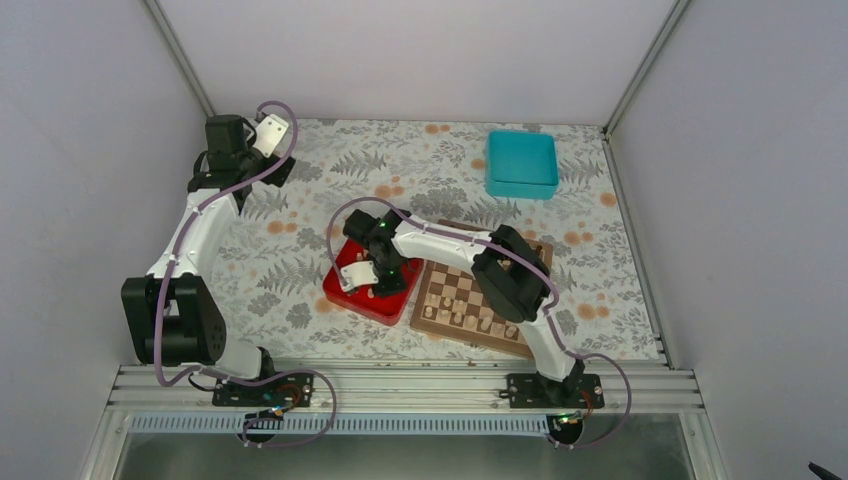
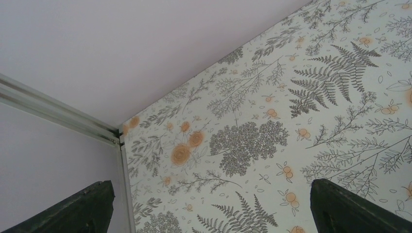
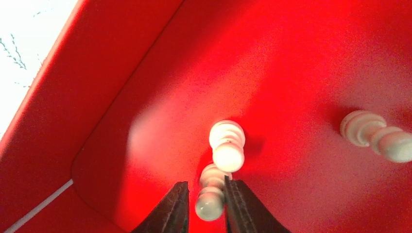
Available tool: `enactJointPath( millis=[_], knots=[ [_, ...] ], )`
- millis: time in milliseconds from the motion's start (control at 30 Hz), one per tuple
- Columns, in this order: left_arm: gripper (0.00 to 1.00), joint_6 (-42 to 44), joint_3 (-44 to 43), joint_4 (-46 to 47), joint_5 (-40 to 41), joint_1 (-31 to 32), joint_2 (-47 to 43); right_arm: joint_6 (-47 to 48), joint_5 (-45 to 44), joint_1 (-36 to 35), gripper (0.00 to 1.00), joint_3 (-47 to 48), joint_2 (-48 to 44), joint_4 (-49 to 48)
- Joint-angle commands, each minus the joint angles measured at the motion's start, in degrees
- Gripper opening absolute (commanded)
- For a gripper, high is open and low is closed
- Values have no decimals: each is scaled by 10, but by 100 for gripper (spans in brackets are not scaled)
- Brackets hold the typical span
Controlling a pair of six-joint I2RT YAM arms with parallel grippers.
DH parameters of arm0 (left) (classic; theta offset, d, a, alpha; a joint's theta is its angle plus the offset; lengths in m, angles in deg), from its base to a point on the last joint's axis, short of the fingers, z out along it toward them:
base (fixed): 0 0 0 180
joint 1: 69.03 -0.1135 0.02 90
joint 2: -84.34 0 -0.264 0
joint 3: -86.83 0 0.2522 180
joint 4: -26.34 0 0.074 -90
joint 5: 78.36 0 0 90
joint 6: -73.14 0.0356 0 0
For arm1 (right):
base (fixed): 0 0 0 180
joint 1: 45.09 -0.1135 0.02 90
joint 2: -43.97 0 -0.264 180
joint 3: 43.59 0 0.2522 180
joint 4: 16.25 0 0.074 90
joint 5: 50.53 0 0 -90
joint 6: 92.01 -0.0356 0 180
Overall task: Set up the chess pieces on the board
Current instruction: Pick up the chess piece from the storage box, then place the chess piece on the chessboard.
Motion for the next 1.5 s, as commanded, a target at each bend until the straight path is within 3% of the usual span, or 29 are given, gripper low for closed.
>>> enactJointPath(
  millis=[0, 133, 433, 733, 967, 1467],
  knots=[
    [100, -5, 6, 8, -15, -3, -9, -1, 9, -6, 18, 9, 0, -13],
    [100, -5, 6, 8, -14, -3, -9, -7, 1, -5, 9, -7, -36, -23],
    [100, -6, 2, 6, -10, -3, -12, -27, -13, 30, 7, -62, -167, -6],
    [100, -6, 3, 7, -4, -3, -10, -42, -37, 138, 6, -232, -361, -2],
    [100, -6, 2, 8, 1, -3, -6, -27, -37, 212, 6, -345, -460, 4],
    [100, -5, 6, 10, 8, -3, -8, 5, 0, 214, 7, -447, -443, -27]
  ],
)
